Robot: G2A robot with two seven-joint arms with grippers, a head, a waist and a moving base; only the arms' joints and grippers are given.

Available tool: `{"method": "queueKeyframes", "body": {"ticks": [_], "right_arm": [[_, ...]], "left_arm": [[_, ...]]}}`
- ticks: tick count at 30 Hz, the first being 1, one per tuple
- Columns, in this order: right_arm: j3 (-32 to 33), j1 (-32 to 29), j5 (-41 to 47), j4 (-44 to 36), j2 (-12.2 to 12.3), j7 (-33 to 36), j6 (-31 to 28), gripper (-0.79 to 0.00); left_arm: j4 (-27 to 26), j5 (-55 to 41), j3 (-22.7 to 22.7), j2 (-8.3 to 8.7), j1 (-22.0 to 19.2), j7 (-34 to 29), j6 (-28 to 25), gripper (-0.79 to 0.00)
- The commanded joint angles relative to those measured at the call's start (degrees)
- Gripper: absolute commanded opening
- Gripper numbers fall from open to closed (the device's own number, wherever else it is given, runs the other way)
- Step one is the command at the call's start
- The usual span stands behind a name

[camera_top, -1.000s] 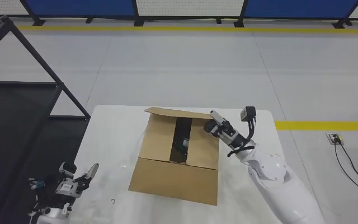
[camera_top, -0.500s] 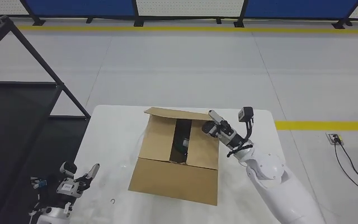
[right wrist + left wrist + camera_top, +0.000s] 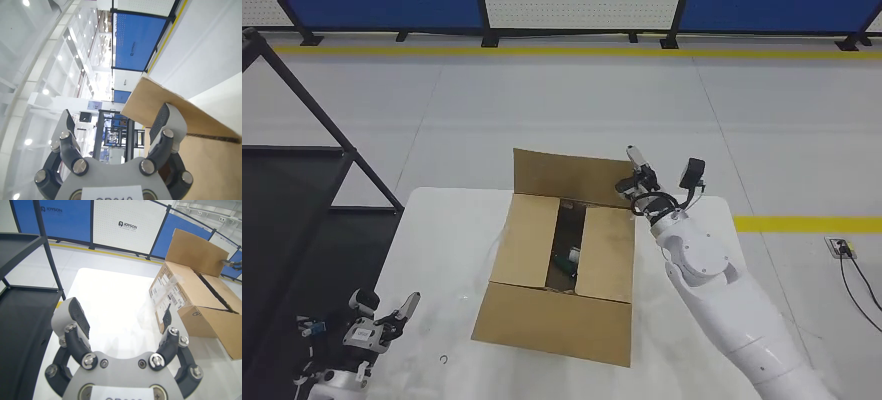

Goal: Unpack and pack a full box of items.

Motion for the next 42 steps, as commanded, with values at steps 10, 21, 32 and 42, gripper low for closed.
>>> {"method": "queueKeyframes", "body": {"ticks": [10,21,32,42], "right_arm": [[-6.04,10.37,-2.82,14.27,-4.34,4.89,4.39,0.0],[-12.15,17.17,-7.49,24.12,-9.36,7.1,8.5,0.0],[-15.09,21.19,-9.0,33.06,-13.63,14.52,9.75,0.0],[-15.11,22.46,-10.84,37.93,-15.02,24.47,5.59,0.0]], "left_arm": [[0.0,0.0,0.0,0.0,0.0,0.0,0.0,0.0],[0.0,0.0,0.0,0.0,0.0,0.0,0.0,0.0],[0.0,0.0,0.0,0.0,0.0,0.0,0.0,0.0],[0.0,0.0,0.0,0.0,0.0,0.0,0.0,0.0]]}}
